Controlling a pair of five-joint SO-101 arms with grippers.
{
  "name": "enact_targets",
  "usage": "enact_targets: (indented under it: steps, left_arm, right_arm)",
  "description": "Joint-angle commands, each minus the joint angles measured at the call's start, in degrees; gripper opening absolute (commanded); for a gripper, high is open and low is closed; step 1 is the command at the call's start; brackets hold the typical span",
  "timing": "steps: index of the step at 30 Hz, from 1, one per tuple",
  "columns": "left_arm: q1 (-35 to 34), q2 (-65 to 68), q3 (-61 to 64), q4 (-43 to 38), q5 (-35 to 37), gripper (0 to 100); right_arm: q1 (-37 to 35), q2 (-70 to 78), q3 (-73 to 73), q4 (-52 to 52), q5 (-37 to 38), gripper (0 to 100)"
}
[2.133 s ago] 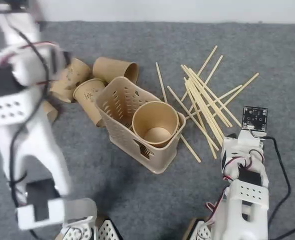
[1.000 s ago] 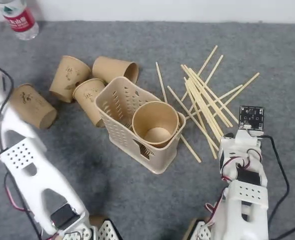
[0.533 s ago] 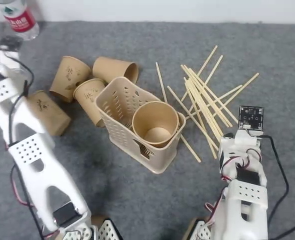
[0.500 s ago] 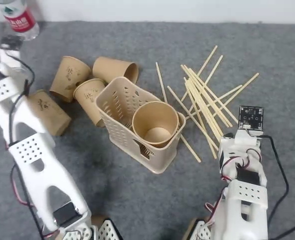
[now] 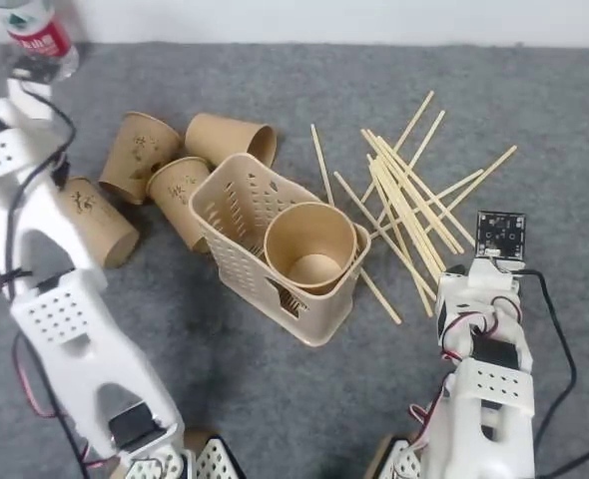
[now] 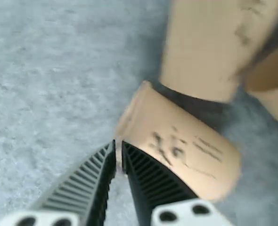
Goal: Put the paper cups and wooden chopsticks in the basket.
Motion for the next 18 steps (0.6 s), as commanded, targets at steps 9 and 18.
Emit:
enact_targets:
  steps: [9, 18]
  left_arm:
    - [-6.4, -8.6, 8.7, -22.1, 7.2, 1]
    - [-5.5, 5.5, 7.3, -21.9, 6.2, 1]
  right_arm:
    - [0.0, -1.3, -0.6, -1.2, -0.3, 22.0]
    - [0.0, -1.3, -0.6, -1.2, -0.3, 22.0]
